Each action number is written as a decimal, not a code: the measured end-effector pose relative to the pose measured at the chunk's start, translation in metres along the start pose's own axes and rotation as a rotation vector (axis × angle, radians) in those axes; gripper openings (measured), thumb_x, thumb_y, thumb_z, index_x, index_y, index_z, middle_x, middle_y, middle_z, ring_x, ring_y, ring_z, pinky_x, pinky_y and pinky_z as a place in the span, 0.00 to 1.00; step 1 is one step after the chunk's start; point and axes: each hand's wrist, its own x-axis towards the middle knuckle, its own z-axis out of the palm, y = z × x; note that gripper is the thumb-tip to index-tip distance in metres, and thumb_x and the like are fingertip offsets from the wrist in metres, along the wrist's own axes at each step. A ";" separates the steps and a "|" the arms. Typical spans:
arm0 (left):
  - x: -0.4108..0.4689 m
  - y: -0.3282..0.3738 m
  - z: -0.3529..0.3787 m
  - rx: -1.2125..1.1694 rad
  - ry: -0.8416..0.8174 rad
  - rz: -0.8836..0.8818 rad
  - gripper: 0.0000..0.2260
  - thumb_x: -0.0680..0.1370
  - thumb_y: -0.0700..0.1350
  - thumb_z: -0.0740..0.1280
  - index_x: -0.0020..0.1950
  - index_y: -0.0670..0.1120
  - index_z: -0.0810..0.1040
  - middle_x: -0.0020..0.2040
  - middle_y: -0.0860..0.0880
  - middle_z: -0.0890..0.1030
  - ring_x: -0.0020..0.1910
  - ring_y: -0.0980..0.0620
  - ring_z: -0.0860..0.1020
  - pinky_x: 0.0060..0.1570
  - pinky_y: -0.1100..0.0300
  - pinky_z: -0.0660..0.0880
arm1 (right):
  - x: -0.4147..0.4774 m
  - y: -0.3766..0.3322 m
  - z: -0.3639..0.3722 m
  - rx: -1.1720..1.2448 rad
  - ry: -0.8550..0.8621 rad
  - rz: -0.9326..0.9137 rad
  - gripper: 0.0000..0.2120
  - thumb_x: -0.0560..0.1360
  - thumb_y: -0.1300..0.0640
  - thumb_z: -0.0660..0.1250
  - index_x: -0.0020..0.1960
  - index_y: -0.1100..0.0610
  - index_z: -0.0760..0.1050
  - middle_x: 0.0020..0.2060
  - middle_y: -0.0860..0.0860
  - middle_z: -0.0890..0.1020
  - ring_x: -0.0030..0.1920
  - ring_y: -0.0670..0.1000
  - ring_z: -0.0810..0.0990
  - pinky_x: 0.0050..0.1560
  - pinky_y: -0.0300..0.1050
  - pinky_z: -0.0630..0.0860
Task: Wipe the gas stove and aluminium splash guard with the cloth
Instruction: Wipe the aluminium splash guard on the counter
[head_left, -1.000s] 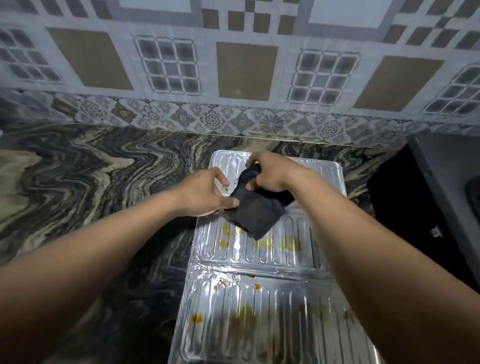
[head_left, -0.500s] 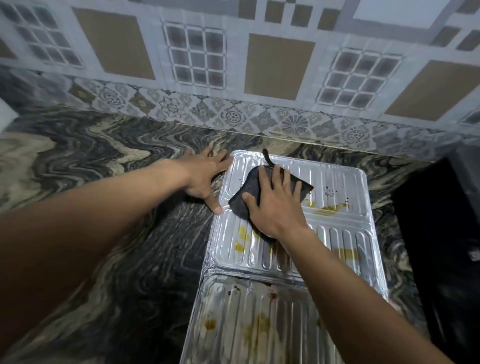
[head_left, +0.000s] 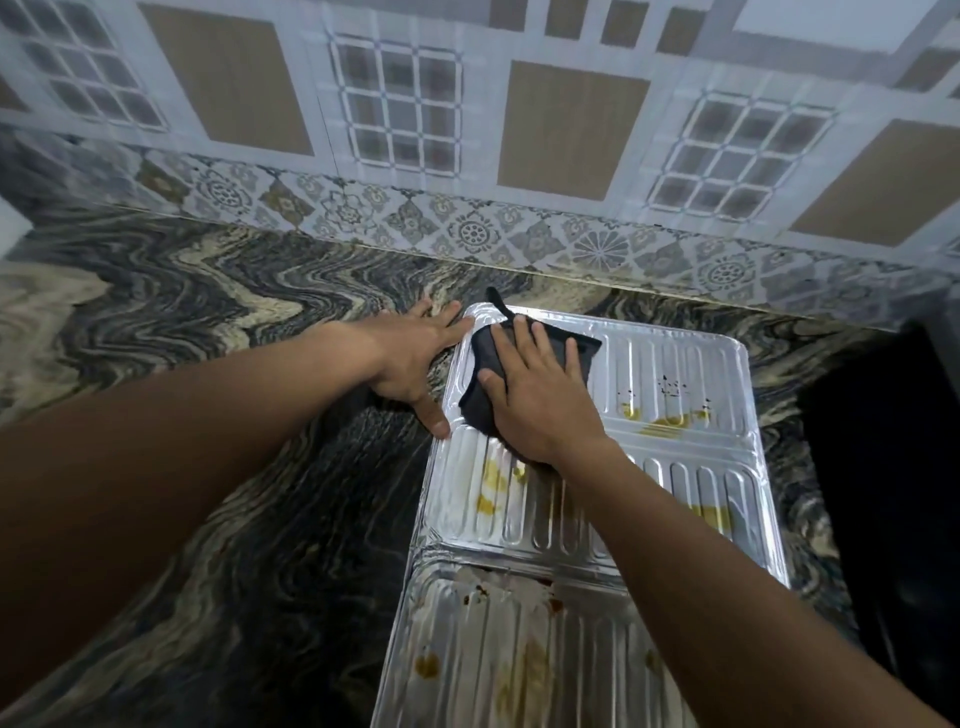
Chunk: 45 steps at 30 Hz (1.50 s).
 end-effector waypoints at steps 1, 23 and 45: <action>0.000 0.000 0.000 0.003 -0.005 -0.001 0.67 0.55 0.72 0.76 0.79 0.54 0.37 0.80 0.52 0.37 0.79 0.44 0.39 0.77 0.42 0.50 | 0.004 0.004 -0.002 0.005 -0.003 0.006 0.29 0.83 0.42 0.43 0.81 0.51 0.44 0.80 0.52 0.45 0.80 0.53 0.41 0.76 0.61 0.37; 0.000 0.001 -0.003 0.020 -0.079 -0.022 0.68 0.51 0.75 0.71 0.78 0.56 0.33 0.79 0.53 0.34 0.79 0.45 0.37 0.76 0.38 0.51 | -0.025 0.091 -0.023 0.043 0.019 0.354 0.27 0.84 0.46 0.42 0.81 0.51 0.42 0.80 0.54 0.43 0.79 0.54 0.40 0.76 0.59 0.36; -0.016 0.018 -0.005 0.214 -0.003 -0.017 0.57 0.63 0.72 0.71 0.80 0.55 0.39 0.81 0.49 0.39 0.80 0.43 0.44 0.74 0.39 0.57 | -0.087 0.096 -0.016 0.061 0.031 0.558 0.28 0.84 0.46 0.41 0.80 0.55 0.41 0.80 0.56 0.43 0.79 0.54 0.39 0.75 0.59 0.36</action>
